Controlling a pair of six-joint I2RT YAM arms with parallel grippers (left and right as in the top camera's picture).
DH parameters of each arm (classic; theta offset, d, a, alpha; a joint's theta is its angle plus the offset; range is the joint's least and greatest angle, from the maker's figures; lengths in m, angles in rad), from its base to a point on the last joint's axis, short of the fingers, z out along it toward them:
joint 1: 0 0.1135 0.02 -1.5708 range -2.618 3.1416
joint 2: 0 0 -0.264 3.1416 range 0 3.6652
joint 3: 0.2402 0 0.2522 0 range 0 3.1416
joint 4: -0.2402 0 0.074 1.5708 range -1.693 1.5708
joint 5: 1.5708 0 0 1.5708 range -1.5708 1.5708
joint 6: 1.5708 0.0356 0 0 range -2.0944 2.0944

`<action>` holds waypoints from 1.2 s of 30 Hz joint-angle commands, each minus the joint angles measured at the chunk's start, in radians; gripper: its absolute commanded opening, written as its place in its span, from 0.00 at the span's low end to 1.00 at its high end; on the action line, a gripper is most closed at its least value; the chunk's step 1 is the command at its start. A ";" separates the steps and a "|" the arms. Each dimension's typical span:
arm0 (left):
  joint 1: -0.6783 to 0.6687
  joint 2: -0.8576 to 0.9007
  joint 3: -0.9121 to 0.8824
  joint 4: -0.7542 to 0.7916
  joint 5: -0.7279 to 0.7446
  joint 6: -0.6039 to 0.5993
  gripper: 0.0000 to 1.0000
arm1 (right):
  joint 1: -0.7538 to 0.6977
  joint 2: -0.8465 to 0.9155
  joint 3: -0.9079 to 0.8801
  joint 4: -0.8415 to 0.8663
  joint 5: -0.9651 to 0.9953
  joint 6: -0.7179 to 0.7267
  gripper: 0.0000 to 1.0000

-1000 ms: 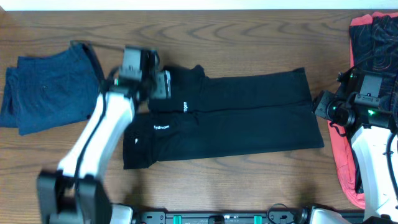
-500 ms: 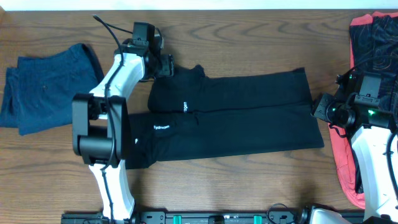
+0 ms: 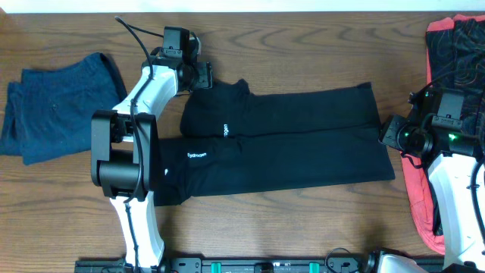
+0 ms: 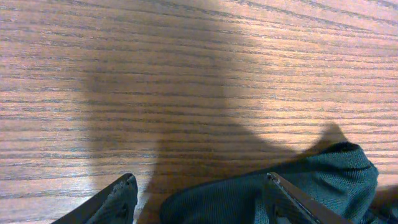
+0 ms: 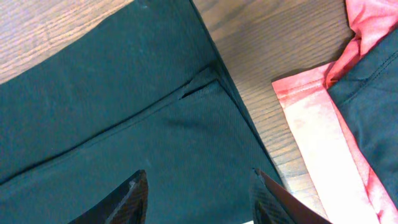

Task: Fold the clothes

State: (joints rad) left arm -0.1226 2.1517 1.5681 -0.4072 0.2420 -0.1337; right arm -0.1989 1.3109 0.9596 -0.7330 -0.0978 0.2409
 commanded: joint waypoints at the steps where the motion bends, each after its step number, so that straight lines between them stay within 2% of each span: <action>1: -0.008 0.001 0.013 -0.006 0.013 0.000 0.64 | -0.009 -0.002 0.001 0.000 -0.004 -0.014 0.51; 3: -0.009 0.002 0.009 -0.005 0.021 -0.002 0.56 | -0.009 -0.002 0.001 -0.003 -0.004 -0.014 0.51; 11: -0.009 0.001 0.009 -0.014 0.043 -0.002 0.06 | -0.009 -0.002 0.001 -0.003 -0.004 -0.014 0.51; 16: -0.008 -0.036 0.009 -0.052 0.108 -0.001 0.06 | -0.009 0.000 0.001 0.015 -0.004 -0.022 0.50; 24: -0.008 -0.170 0.009 -0.154 0.109 -0.001 0.06 | -0.002 0.046 0.001 0.080 -0.018 -0.051 0.47; 28: -0.008 -0.208 0.009 -0.185 0.110 -0.002 0.06 | 0.019 0.097 0.001 0.186 -0.042 -0.094 0.48; 33: -0.010 -0.208 0.000 -0.230 0.109 -0.002 0.06 | 0.048 0.209 0.001 0.392 -0.082 -0.113 0.57; 36: -0.010 -0.208 -0.011 -0.237 0.109 -0.002 0.06 | 0.064 0.299 0.001 0.519 -0.121 -0.116 0.58</action>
State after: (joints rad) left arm -0.1318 1.9377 1.5658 -0.6373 0.3416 -0.1341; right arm -0.1547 1.5471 0.9607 -0.2527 -0.1677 0.1497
